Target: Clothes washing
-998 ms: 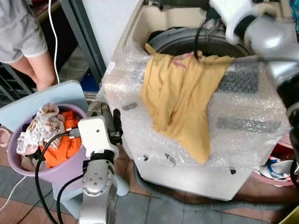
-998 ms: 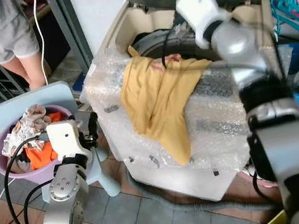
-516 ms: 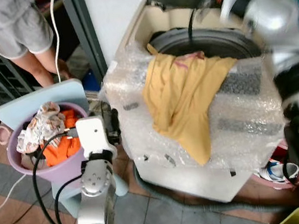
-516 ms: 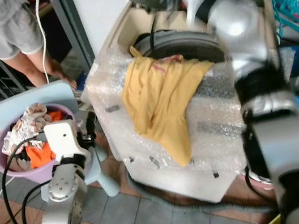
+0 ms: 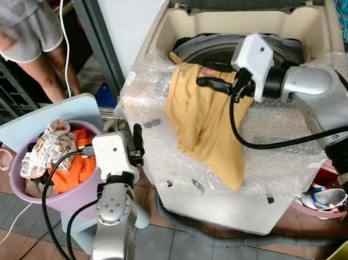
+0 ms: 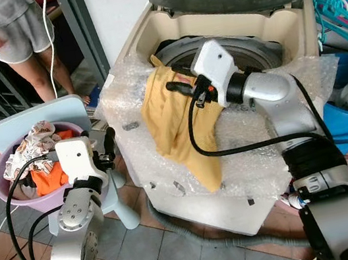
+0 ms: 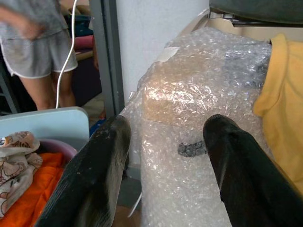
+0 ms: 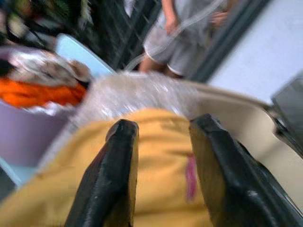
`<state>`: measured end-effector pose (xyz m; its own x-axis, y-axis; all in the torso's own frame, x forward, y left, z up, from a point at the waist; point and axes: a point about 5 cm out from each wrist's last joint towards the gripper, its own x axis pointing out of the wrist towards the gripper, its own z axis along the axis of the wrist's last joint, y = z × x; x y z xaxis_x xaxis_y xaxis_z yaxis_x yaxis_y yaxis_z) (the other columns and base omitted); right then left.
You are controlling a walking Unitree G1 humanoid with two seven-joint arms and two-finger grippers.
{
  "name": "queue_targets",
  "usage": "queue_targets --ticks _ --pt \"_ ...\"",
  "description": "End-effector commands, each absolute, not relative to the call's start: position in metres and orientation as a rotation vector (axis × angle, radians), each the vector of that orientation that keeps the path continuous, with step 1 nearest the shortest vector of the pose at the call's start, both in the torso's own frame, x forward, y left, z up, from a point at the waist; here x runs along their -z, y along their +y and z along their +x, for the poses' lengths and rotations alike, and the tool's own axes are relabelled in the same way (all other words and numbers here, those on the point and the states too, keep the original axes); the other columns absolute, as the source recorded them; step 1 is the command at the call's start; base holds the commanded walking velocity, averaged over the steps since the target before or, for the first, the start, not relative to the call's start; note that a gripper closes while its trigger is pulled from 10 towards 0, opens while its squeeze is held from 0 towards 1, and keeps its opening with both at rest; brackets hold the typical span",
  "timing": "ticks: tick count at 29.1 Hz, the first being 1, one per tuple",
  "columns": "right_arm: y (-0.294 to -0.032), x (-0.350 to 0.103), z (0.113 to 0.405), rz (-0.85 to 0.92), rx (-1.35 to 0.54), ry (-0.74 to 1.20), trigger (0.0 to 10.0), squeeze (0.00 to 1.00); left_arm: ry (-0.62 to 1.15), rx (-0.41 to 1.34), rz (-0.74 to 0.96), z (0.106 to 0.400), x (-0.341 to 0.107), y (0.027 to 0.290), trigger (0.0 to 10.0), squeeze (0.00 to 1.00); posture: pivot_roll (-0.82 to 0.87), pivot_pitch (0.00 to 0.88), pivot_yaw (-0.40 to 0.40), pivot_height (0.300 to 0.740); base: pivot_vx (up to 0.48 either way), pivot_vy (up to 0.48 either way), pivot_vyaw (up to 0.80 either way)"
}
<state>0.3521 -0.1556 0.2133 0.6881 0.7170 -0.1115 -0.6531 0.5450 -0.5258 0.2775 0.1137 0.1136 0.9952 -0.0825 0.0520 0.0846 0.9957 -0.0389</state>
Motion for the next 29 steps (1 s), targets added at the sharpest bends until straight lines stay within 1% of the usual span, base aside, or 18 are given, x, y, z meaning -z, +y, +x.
queue_targets --ticks 1,2,3,4,5,6,7,8,19,26,27,28,29 --pt "-0.155 -0.207 0.354 -0.585 -0.783 -0.089 10.0 1.00 -0.048 0.081 -0.040 0.278 -0.113 0.114 10.0 0.00 -0.07 0.000 0.070 0.740 0.000 0.000 0.00" --pt "-0.155 -0.202 0.355 -0.588 -0.761 -0.071 9.5 1.00 -0.048 0.078 -0.039 0.278 -0.114 0.114 10.0 0.00 -0.06 0.000 0.069 0.740 0.000 0.000 0.00" --pt "-0.155 -0.201 0.356 -0.591 -0.755 -0.067 9.5 1.00 -0.049 0.077 -0.039 0.278 -0.114 0.115 10.0 0.00 -0.06 0.000 0.069 0.740 0.000 0.000 0.00" --pt "-0.155 -0.199 0.356 -0.595 -0.749 -0.064 0.9 1.00 -0.048 0.075 -0.038 0.278 -0.113 0.115 10.0 0.00 -0.06 0.000 0.069 0.740 0.000 0.000 0.00" --pt "-0.155 -0.196 0.356 -0.603 -0.738 -0.057 0.0 1.00 -0.047 0.073 -0.038 0.277 -0.113 0.116 10.0 0.00 -0.07 0.000 0.071 0.740 0.000 0.000 0.00" --pt "-0.155 -0.194 0.357 -0.610 -0.729 -0.051 0.0 1.00 -0.047 0.074 -0.037 0.277 -0.113 0.116 10.0 0.00 -0.07 0.000 0.072 0.740 0.000 0.000 0.00" --pt "-0.156 -0.193 0.357 -0.614 -0.722 -0.048 0.0 0.73 -0.047 0.075 -0.037 0.277 -0.113 0.115 10.0 0.00 -0.07 0.000 0.072 0.740 0.000 0.000 0.00" --pt "-0.156 -0.192 0.357 -0.615 -0.711 -0.044 0.0 0.00 -0.047 0.077 -0.037 0.277 -0.113 0.115 10.0 0.00 -0.07 0.000 0.072 0.740 0.000 0.000 0.00" --pt "-0.165 -0.182 0.361 -0.659 -0.636 0.034 0.0 0.00 -0.042 0.085 -0.040 0.277 -0.112 0.113 10.0 0.00 -0.07 0.000 0.073 0.740 0.000 0.000 0.00" --pt "-0.171 -0.165 0.360 -0.687 -0.609 0.142 0.0 0.00 -0.038 0.082 -0.042 0.276 -0.111 0.112 10.0 0.00 -0.07 0.000 0.065 0.740 0.000 0.000 0.00" --pt "-0.171 -0.161 0.359 -0.694 -0.613 0.159 6.0 0.00 -0.038 0.082 -0.043 0.276 -0.111 0.112 10.0 0.00 -0.07 0.000 0.063 0.740 0.000 0.000 0.00" --pt "-0.171 -0.156 0.358 -0.705 -0.620 0.180 6.0 0.00 -0.037 0.082 -0.043 0.275 -0.111 0.112 10.0 0.00 -0.07 0.000 0.063 0.740 0.000 0.000 0.00" --pt "-0.171 -0.148 0.355 -0.731 -0.627 0.210 10.0 0.00 -0.035 0.081 -0.043 0.275 -0.110 0.112 10.0 0.00 -0.07 0.000 0.063 0.740 0.000 0.000 0.00"
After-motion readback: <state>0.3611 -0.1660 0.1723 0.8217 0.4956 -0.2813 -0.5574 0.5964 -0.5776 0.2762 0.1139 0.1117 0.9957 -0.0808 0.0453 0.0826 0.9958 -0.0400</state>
